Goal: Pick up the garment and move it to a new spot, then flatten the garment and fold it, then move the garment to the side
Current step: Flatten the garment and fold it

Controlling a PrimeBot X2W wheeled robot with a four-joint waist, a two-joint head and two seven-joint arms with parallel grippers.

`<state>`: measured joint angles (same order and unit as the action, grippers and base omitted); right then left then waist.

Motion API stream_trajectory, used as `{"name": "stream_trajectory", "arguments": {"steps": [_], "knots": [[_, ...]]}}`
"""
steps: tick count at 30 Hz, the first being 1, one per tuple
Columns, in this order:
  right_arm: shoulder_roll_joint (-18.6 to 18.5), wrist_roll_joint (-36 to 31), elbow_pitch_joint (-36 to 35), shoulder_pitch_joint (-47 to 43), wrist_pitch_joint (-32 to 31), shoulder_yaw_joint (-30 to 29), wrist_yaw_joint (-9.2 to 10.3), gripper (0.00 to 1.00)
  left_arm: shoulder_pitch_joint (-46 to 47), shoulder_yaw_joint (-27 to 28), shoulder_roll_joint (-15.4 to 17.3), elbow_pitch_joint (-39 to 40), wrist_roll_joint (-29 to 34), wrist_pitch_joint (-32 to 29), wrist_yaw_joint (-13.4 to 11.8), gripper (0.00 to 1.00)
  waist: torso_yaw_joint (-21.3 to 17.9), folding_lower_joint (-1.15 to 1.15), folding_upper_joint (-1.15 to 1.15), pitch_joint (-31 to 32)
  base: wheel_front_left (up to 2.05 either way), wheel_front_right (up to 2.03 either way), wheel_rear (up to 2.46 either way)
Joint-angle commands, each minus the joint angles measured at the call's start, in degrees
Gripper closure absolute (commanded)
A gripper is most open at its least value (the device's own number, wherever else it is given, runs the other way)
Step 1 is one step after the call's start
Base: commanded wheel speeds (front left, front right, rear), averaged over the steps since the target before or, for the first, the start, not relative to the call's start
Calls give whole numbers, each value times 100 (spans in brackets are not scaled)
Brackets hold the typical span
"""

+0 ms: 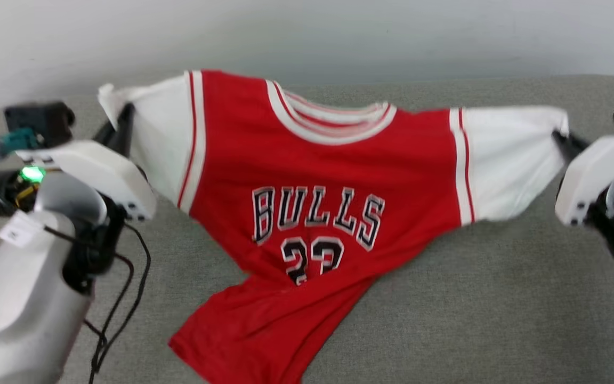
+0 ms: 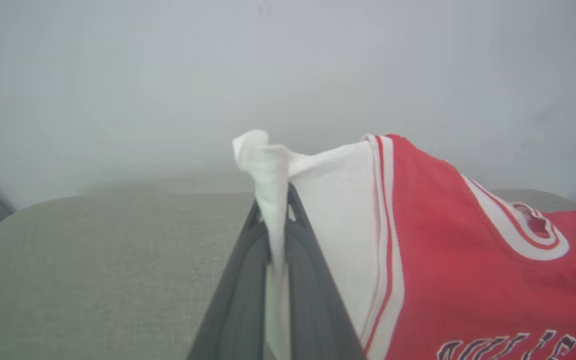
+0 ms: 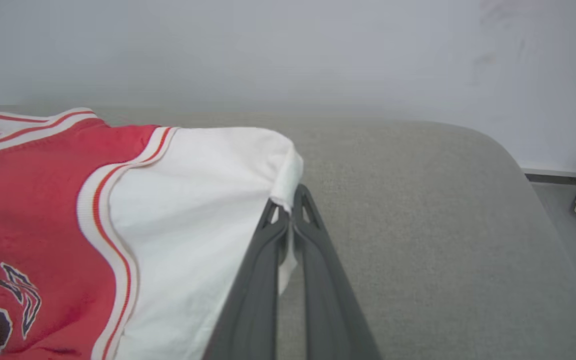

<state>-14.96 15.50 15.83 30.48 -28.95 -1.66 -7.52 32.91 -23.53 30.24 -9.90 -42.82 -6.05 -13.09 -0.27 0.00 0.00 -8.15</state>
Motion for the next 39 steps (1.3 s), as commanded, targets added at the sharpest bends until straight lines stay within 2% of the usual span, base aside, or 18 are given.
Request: {"name": "stream_trajectory", "arguments": {"steps": [1,14,25,32,39], "knots": [[59,-45,70,209,89,-37,6,100,201,84,-9,-65,-28,54,38,100,-6,0,0,-11,0,0,0],[467,-743,979,2933,1232,-501,6,100,2706,379,-89,-1350,319,630,297,100,-151,0,0,-805,0,0,0],[401,-1067,1810,5247,1844,-662,6,100,4864,563,-28,-2265,568,1230,616,100,-320,0,0,-1767,0,0,0],[410,-1130,2146,6026,2090,-441,6,100,5554,520,-54,-2519,632,1317,753,100,-360,0,0,-2370,0,0,0],[445,-958,2409,6229,2208,-284,5,100,5471,523,-150,-2623,542,1409,773,100,-354,0,0,-2867,0,0,0]]}}
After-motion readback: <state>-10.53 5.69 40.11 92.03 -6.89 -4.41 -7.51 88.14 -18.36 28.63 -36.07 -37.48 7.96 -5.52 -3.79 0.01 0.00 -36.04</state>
